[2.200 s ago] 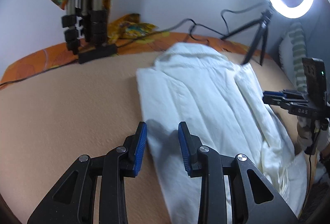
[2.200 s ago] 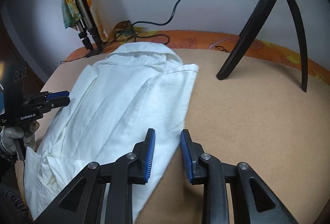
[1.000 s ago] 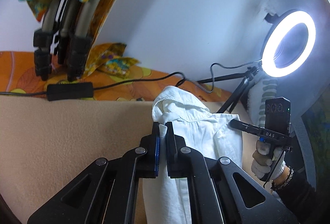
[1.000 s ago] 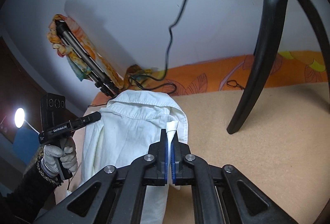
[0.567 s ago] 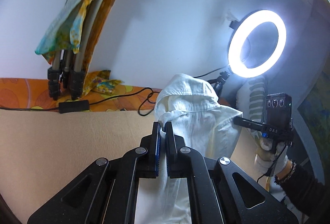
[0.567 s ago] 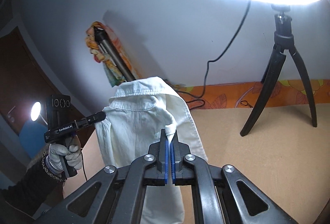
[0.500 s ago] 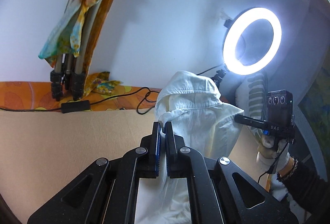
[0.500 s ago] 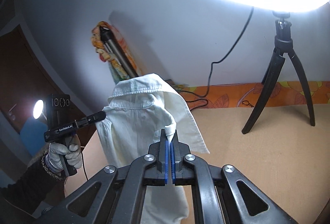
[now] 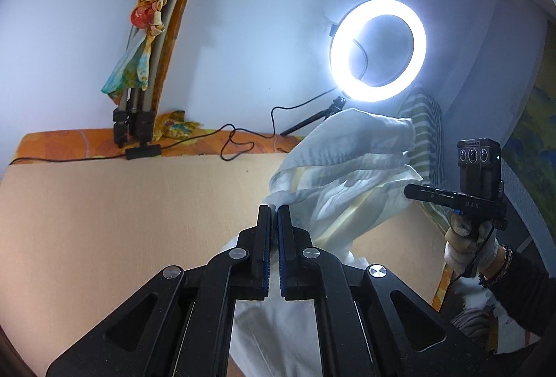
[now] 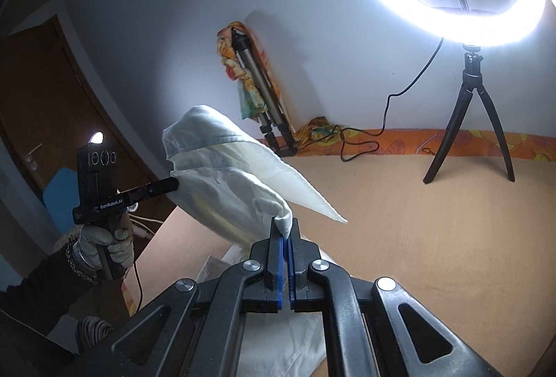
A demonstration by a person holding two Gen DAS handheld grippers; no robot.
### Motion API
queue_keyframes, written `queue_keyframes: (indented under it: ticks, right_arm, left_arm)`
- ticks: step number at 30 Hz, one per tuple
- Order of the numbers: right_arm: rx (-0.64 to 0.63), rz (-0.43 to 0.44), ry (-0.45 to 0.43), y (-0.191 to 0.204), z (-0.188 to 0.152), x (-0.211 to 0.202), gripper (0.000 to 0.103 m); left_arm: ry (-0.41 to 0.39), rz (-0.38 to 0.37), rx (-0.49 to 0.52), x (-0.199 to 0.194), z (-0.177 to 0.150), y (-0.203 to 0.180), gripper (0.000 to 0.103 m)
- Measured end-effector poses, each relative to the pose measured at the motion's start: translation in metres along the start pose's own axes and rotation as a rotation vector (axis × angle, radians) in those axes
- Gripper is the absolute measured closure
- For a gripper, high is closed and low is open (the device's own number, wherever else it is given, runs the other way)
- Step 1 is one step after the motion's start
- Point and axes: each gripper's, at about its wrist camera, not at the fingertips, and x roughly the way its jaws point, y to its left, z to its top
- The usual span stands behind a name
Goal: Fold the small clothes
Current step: 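Fold the collar end over onto the hem with both grippers and release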
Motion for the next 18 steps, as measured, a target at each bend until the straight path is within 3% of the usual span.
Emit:
queue_keyframes:
  ticks: [8, 18]
  right_arm:
    - [-0.053, -0.031, 0.047, 0.021, -0.044, -0.012, 0.103]
    - [-0.120, -0.099, 0.174, 0.033, -0.122, -0.002, 0.103]
  left_arm:
    - [0.038, 0.011, 0.001, -0.023, -0.052, -0.017, 0.101]
    - [0.231, 0.072, 0.067, -0.019, -0.131, -0.032, 0.101]
